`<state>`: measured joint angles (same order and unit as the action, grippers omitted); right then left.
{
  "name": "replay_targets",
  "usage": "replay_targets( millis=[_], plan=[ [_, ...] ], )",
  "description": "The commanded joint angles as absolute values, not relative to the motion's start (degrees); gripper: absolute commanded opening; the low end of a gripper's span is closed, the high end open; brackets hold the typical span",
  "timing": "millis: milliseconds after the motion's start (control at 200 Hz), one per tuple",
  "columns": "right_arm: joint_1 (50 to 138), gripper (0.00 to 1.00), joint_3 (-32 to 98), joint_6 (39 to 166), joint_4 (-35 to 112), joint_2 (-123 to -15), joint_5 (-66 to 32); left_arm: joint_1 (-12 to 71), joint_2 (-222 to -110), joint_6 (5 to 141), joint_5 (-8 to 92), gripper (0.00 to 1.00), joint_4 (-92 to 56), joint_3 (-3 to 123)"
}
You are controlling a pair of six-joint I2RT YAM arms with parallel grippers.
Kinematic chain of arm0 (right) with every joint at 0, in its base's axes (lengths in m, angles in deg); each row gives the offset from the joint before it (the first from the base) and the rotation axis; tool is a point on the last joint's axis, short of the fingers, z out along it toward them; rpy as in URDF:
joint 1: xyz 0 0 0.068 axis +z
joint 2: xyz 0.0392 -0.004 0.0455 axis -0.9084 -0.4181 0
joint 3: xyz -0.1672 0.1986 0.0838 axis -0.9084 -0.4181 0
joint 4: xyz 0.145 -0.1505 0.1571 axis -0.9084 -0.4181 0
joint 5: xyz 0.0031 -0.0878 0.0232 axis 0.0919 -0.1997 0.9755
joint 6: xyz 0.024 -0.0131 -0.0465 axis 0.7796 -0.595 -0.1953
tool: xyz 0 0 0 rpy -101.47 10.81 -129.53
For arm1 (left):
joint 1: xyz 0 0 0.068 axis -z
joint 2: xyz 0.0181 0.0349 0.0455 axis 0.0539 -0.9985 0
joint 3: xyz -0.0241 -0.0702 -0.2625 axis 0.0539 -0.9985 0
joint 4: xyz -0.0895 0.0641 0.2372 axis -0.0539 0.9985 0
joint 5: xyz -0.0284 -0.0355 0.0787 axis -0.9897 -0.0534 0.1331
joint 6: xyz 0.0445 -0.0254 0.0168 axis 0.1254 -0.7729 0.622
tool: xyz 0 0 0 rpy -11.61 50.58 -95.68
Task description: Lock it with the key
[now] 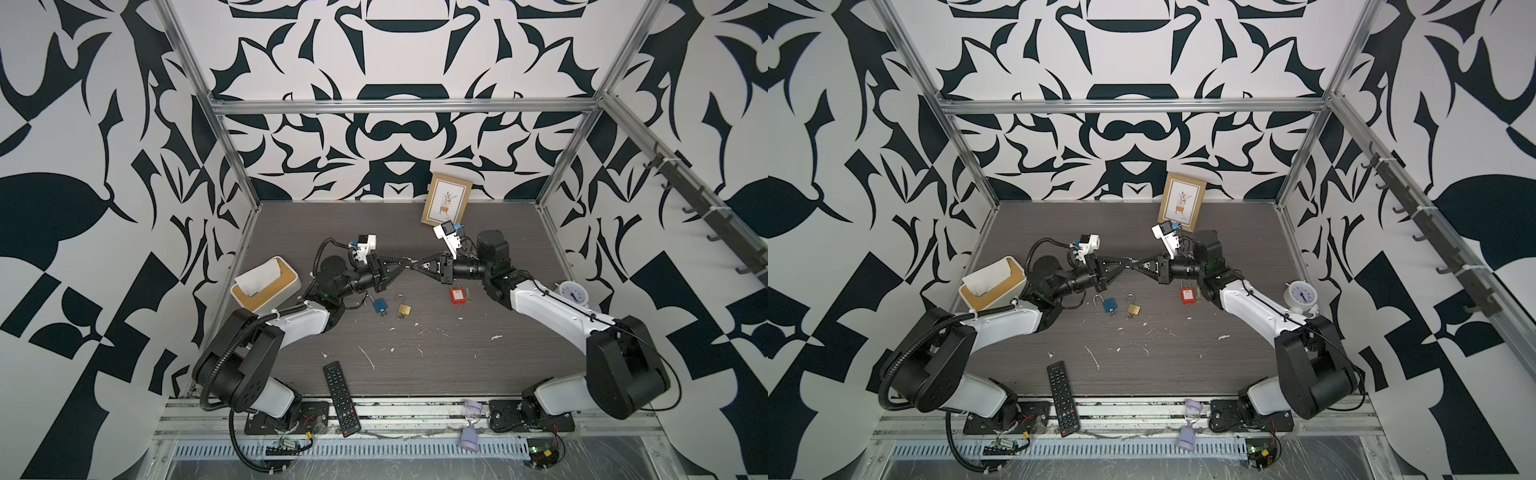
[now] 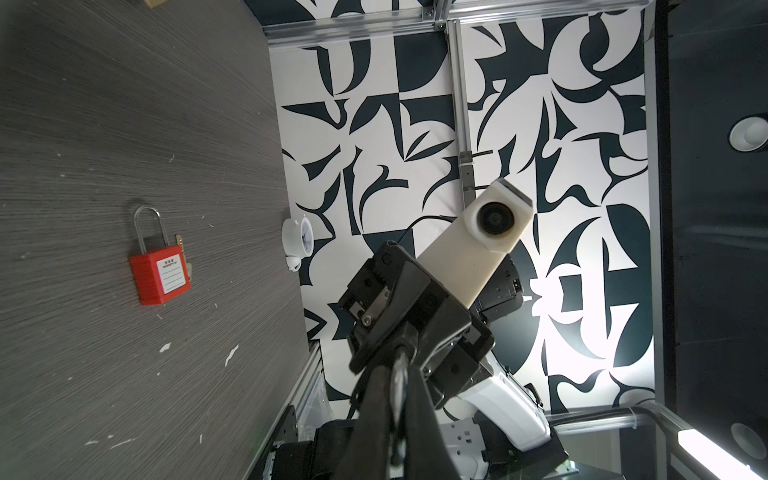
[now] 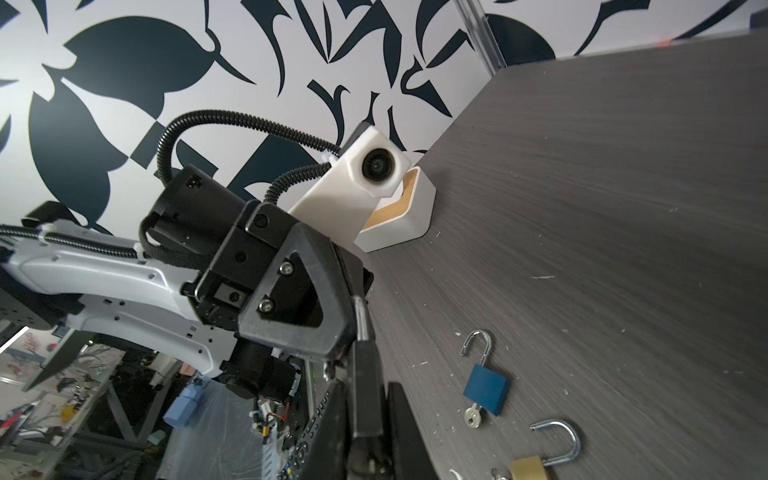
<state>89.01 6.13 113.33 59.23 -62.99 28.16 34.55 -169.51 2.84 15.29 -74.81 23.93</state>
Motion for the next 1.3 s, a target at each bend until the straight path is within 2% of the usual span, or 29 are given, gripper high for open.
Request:
replay_targets(
  millis=[0,95,160,240,310,350,380,440,615,795,885,1145,1300],
  plan=[
    [89.36,0.08,8.35,116.8,62.89,-62.55,28.41,34.95,-168.04,5.38,14.86,0.0,-73.87,25.0],
    [89.26,0.07,8.01,119.21,64.09,-62.29,29.43,34.92,-167.47,6.76,14.89,0.0,-72.26,24.9],
    [89.23,0.0,7.06,121.51,67.33,-61.88,30.39,34.95,-167.5,7.1,14.63,0.0,-72.2,24.81],
    [88.88,0.0,6.75,124.37,70.23,-62.07,31.87,34.98,-167.25,7.78,14.53,0.0,-71.52,24.99],
    [88.5,0.0,7.12,126.55,71.03,-62.57,33.37,34.96,-166.58,9.76,14.3,0.27,-68.97,25.44],
    [88.15,0.0,7.19,128.61,71.61,-62.94,34.23,34.94,-165.88,11.43,14.29,0.39,-66.69,25.73],
    [87.9,0.0,7.36,130.5,72.27,-63.29,35.17,34.96,-165.17,12.89,14.19,0.43,-64.79,26.03],
    [87.44,0.0,7.54,134.63,73.38,-64.07,36.15,34.96,-163.71,15.95,14.19,0.46,-60.79,26.74],
    [87.08,0.0,7.66,139.88,70.41,-63.91,40.07,34.94,-159.81,22.14,14.85,0.48,-52.89,27.78],
    [86.99,0.0,7.17,139.45,64.96,-61.83,42.3,34.91,-159.0,23.58,13.46,0.56,-51.92,28.61],
    [86.94,0.0,6.7,139.68,63.61,-60.93,43.74,34.98,-159.12,24.18,12.3,0.56,-51.87,28.73],
    [86.5,0.0,6.7,137.44,58.89,-59.32,45.05,34.93,-157.4,25.21,11.79,0.49,-50.27,28.27],
    [86.46,0.0,6.58,137.0,59.03,-60.37,45.95,34.93,-154.16,27.39,12.26,0.41,-46.4,28.74]
  ],
)
